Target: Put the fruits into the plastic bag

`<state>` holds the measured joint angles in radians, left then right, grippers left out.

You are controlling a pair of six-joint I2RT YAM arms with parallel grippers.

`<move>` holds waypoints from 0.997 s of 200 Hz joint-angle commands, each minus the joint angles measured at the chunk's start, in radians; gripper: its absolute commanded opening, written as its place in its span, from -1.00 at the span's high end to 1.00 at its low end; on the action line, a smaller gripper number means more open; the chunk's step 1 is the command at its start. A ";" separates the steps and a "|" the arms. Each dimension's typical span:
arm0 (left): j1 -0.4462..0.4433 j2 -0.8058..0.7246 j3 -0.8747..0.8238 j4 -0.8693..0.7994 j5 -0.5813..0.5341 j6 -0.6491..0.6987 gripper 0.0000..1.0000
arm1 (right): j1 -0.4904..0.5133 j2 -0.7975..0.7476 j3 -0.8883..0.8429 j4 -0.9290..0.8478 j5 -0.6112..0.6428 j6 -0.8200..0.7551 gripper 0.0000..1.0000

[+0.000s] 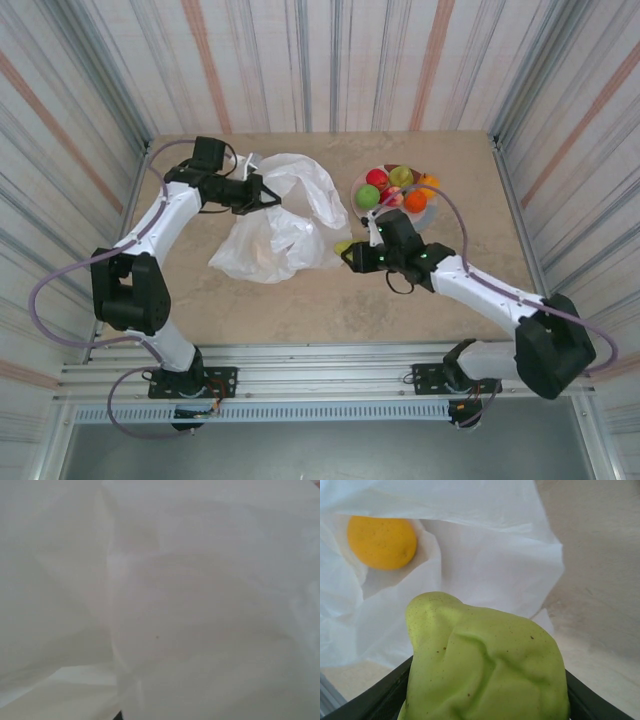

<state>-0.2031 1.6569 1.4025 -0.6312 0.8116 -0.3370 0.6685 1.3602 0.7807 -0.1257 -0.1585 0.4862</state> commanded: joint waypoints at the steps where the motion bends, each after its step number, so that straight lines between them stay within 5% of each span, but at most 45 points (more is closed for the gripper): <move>1: -0.017 -0.031 -0.008 0.002 0.025 0.001 1.00 | 0.027 0.056 0.051 0.126 0.044 0.060 -0.01; 59: -0.051 -0.025 -0.008 0.002 0.028 0.000 1.00 | 0.087 0.207 0.105 0.305 0.129 0.238 -0.06; 199: -0.088 -0.008 -0.008 0.002 0.039 -0.002 1.00 | 0.185 0.468 0.291 0.381 0.349 0.622 -0.13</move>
<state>-0.2836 1.6569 1.4025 -0.6312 0.8196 -0.3374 0.8413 1.7927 1.0107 0.2291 0.1383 1.0248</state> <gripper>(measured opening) 0.049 0.586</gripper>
